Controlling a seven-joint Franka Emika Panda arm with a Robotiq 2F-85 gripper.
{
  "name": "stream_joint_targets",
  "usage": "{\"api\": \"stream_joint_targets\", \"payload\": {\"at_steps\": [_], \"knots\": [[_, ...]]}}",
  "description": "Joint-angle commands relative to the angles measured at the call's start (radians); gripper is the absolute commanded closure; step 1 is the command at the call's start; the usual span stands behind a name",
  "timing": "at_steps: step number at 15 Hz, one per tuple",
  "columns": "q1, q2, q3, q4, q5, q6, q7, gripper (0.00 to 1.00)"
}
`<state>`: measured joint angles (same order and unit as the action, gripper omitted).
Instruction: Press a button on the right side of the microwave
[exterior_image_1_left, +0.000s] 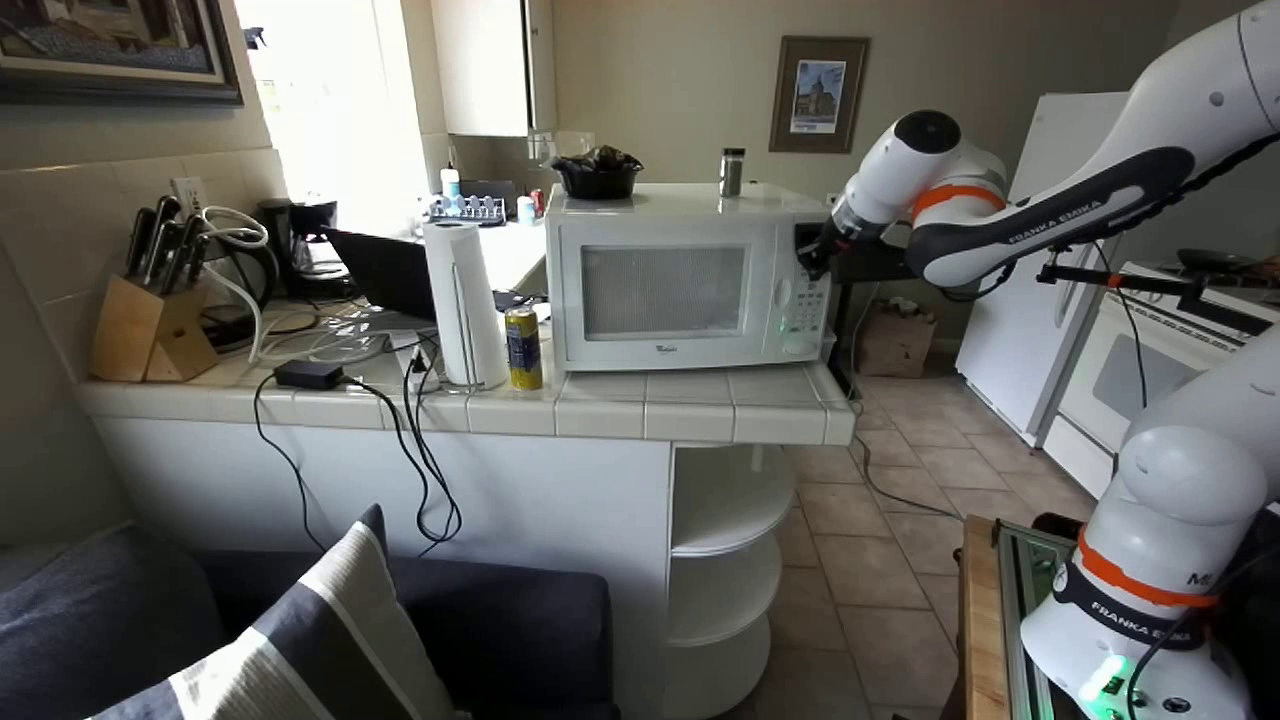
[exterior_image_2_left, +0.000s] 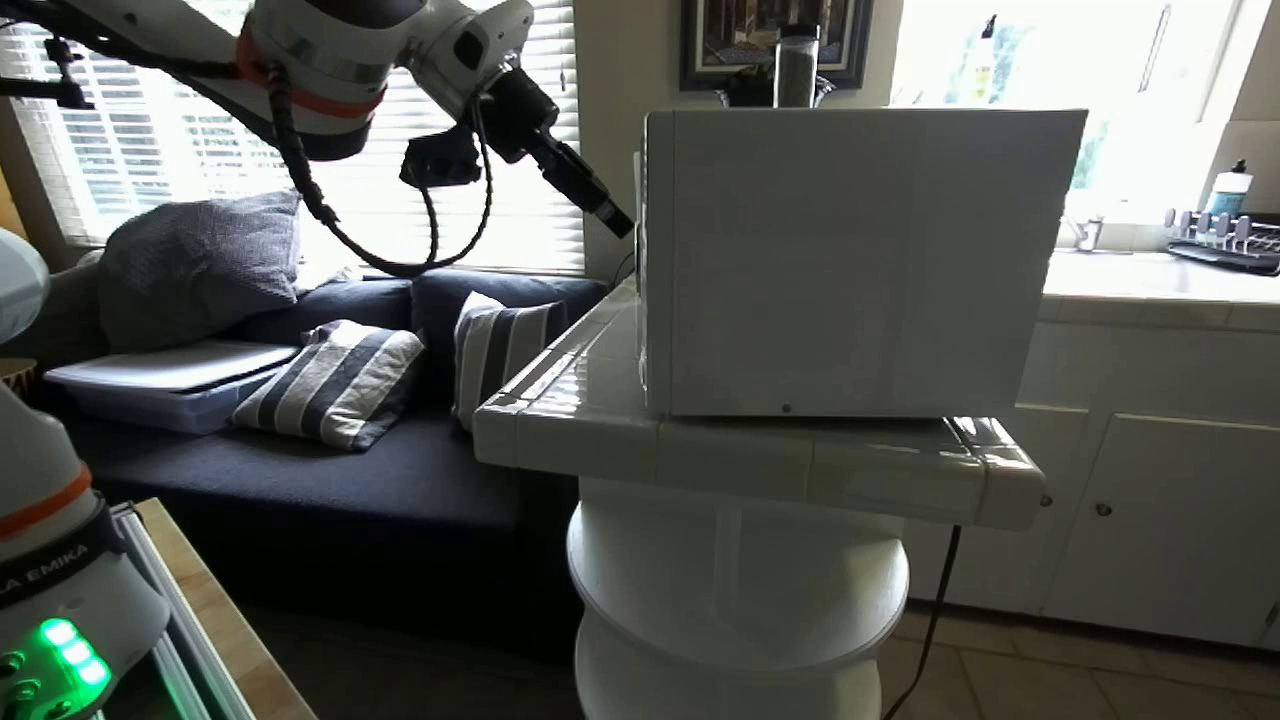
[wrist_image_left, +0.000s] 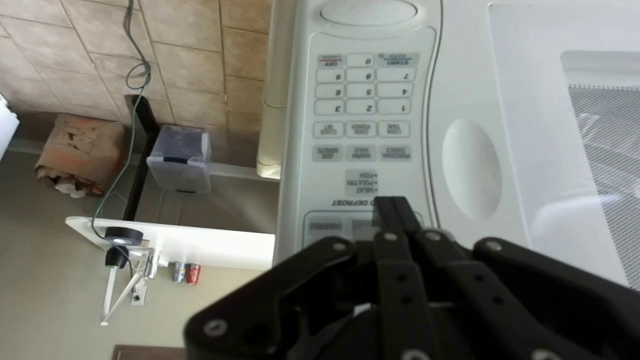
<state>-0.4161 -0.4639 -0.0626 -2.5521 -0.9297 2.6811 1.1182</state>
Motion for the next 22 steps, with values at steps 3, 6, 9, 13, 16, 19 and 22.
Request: {"api": "stream_joint_targets", "payload": {"at_steps": [3,6,9,13,16,19,22], "knots": [[-0.007,0.06,-0.006,0.025,-0.067,0.051,0.025,1.0],[-0.023,0.071,0.005,0.025,-0.077,0.062,0.032,1.0],[-0.032,0.069,0.01,0.025,-0.105,0.069,0.052,1.0],[-0.033,0.065,0.01,0.025,-0.13,0.075,0.082,1.0],[-0.047,0.062,0.012,0.034,-0.166,0.088,0.133,1.0],[-0.063,0.082,0.013,0.06,-0.203,0.086,0.198,1.0],[-0.071,0.106,0.012,0.082,-0.236,0.074,0.252,1.0]]}}
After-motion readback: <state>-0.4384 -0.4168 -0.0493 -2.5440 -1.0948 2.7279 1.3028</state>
